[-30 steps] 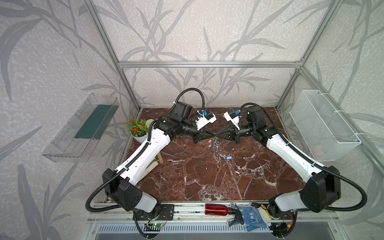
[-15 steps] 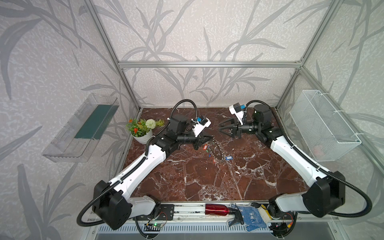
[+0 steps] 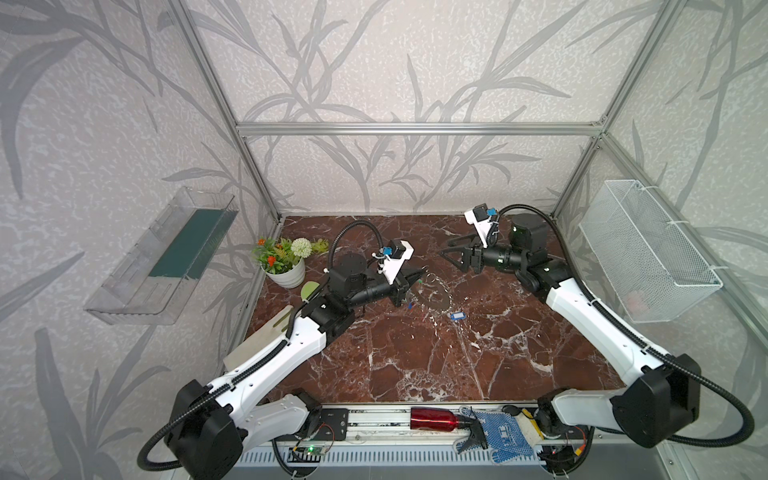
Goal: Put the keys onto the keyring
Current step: 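Pull the right gripper away while the left gripper draws the plate back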
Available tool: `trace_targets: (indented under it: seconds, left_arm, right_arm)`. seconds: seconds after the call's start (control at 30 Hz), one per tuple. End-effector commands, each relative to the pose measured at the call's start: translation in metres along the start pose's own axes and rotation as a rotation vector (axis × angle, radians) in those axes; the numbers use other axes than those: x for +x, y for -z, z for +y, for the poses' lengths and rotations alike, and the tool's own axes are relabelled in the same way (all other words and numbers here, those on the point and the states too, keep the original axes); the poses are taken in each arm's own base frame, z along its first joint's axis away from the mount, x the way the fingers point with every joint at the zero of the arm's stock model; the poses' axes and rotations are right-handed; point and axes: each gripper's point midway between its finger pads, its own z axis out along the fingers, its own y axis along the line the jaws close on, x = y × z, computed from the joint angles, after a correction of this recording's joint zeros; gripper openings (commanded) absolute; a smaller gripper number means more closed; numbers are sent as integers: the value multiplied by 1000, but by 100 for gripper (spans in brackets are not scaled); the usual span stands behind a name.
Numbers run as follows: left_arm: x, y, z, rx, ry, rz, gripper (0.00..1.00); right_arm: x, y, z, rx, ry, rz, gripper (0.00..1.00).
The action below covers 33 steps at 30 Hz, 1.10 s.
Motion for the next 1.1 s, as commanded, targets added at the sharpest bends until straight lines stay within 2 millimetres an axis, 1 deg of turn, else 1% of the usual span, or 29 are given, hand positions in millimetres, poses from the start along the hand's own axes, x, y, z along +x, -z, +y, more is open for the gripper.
trace_targets:
  seconds: [0.0,0.13,0.23,0.37,0.47,0.53,0.6,0.63,0.7,0.87,0.97,1.07]
  left_arm:
    - [-49,11,1,-57,-57,-214,0]
    - [-53,12,2,-64,-58,-267,0]
    - [-53,13,3,-74,-47,-292,0]
    - [-54,19,8,-114,-32,-327,0]
    - [-53,25,14,-158,-30,-343,0]
    - [-50,30,20,-202,-26,-353,0]
    - [-48,39,28,-262,-17,-367,0]
    - [-46,43,30,-286,-14,-368,0]
    - [-40,51,35,-327,-9,-360,0]
    - [-27,63,37,-371,3,-330,0]
    - [-22,65,37,-378,-2,-314,0]
    - [-21,64,36,-368,-8,-315,0]
  right_arm:
    - [-2,8,-2,35,-32,-16,65]
    - [-1,13,-10,39,-73,-34,68]
    - [5,14,-17,76,-90,-26,72]
    - [19,20,-35,191,-130,-6,85]
    - [34,29,-50,283,-171,20,88]
    - [50,36,-65,381,-214,57,88]
    - [75,46,-80,489,-281,115,87]
    - [88,49,-87,530,-315,144,87]
    - [121,57,-98,613,-383,220,84]
    - [189,64,-111,716,-525,349,75]
    - [220,68,-121,783,-591,394,70]
    - [240,60,-128,772,-607,421,69]
